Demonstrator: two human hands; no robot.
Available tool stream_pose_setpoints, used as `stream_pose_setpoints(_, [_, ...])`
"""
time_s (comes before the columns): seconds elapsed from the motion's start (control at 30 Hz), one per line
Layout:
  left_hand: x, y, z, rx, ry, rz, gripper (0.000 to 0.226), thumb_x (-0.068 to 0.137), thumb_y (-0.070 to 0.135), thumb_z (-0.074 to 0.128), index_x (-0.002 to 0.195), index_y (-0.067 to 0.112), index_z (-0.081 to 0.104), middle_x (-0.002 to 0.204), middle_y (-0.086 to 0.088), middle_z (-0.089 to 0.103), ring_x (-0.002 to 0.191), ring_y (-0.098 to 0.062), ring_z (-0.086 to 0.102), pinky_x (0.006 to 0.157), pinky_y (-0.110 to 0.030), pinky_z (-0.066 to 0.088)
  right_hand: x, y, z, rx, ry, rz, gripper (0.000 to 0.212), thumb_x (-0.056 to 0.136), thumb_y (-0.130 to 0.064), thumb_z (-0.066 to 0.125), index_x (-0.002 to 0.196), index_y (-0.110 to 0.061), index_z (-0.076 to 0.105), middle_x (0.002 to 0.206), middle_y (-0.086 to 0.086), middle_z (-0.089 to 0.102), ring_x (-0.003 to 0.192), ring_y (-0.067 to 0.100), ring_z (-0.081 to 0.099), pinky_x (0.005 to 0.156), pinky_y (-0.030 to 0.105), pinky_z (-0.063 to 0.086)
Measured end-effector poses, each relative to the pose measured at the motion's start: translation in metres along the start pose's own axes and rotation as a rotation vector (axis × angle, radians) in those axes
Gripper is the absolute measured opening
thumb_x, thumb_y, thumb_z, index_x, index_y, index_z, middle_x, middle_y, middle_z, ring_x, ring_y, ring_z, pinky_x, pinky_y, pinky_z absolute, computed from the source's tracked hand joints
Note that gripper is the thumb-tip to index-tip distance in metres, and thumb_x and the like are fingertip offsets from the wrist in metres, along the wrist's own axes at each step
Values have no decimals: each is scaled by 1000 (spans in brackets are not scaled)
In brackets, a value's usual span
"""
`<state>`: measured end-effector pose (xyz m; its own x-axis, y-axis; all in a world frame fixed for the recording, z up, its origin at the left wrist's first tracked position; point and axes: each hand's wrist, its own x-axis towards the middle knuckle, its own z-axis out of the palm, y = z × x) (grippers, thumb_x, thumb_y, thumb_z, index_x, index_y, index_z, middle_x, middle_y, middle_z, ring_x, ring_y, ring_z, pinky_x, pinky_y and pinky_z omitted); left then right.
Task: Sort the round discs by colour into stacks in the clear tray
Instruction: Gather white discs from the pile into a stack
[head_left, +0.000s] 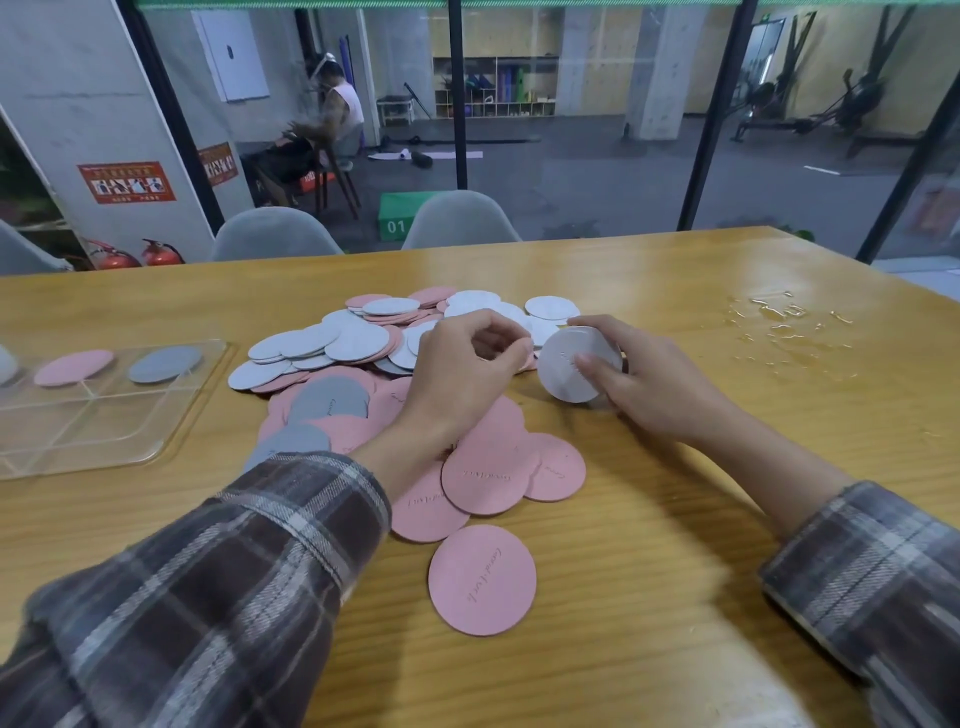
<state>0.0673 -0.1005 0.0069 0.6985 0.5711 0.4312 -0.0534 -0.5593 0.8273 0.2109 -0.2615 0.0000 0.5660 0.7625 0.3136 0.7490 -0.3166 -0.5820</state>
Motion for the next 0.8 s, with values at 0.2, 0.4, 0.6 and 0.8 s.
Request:
stream_pose_setpoints(0.2, [6, 6, -13, 46, 2, 29, 7, 92, 14, 72, 92, 16, 79, 85, 8, 77, 81, -6, 70, 74, -17, 53, 1, -1, 0, -1, -8, 6, 39, 103, -33, 55, 142, -33, 51, 108, -6, 63, 76, 5, 54, 69, 17, 37])
stream_pose_setpoints(0.4, [17, -31, -30, 600, -40, 105, 39, 95, 26, 65, 134, 20, 65, 152, 4, 51, 141, -20, 43, 116, -43, 38, 0, -1, 0, 1, -8, -9, 38, 103, -33, 55, 141, -33, 52, 111, -6, 65, 77, 6, 58, 74, 27, 40])
stream_pose_setpoints(0.6, [17, -41, -27, 790, -213, 37, 58, 99, 42, 57, 154, 25, 47, 162, -1, 42, 152, -20, 31, 121, -42, 28, 1, 0, 0, -20, 10, 22, 37, 103, -33, 55, 140, -34, 53, 112, -4, 65, 75, 6, 58, 69, 21, 41])
stream_pose_setpoints(0.8, [3, -29, -19, 702, -199, 190, 28, 91, 41, 68, 114, 26, 73, 117, 7, 70, 111, -25, 58, 95, -40, 45, 1, 0, -4, 18, 115, 95, 36, 102, -26, 56, 138, -29, 56, 115, -5, 64, 97, 17, 55, 71, 24, 34])
